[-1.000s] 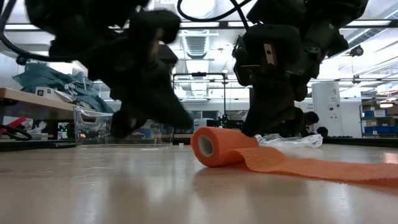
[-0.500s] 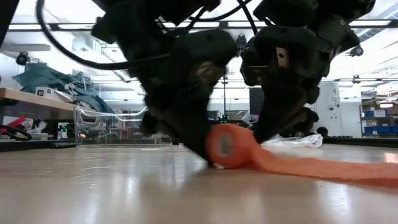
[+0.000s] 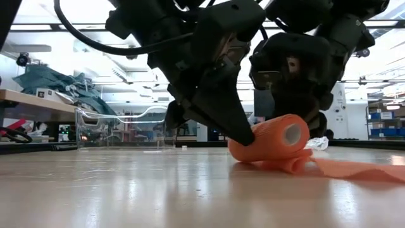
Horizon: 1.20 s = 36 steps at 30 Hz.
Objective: Roll bandage
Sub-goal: Roll the orange bandage
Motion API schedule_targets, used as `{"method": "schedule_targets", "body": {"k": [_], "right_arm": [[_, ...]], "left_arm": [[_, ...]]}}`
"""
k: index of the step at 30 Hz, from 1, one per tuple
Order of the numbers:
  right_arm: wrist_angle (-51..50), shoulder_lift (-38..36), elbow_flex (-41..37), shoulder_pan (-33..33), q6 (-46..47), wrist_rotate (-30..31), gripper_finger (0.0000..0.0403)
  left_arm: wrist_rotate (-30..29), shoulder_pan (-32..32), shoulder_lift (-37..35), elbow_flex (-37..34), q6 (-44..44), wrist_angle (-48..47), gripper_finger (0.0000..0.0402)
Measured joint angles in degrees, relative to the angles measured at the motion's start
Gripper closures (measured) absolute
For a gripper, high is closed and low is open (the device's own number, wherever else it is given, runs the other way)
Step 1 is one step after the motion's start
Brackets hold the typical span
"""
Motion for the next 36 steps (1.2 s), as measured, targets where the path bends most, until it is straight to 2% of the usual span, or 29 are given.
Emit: {"method": "schedule_targets", "body": {"k": [7,12,20,27,36], "right_arm": [[0.55,-0.02,0.73,2.65,-0.05,-2.52,0.0401],[1.82,-0.13,2.61,3.4,-0.35,-1.99,0.0401],[-1.31,-0.13,4.31,4.08,-1.06,-1.62,0.0401],[-6.81,-0.52,4.31,5.05,0.47,1.43,0.0401],[-9.85,-1.79,4.31,7.98,1.63,1.44,0.0401]], "left_arm": [[0.9,0.2,0.0,-0.51,-0.29,-3.72,0.0401],[0.36,0.5,0.0,-0.53,-0.83,-6.91,0.0401],[1.04,0.5,-0.02,-0.49,-0.58,-5.73,0.0401],[1.4,0.46,-0.04,0.48,0.01,-5.3,0.0401],[1.43,0.46,-0.07,1.87,0.92,-4.59,0.0401]]}}
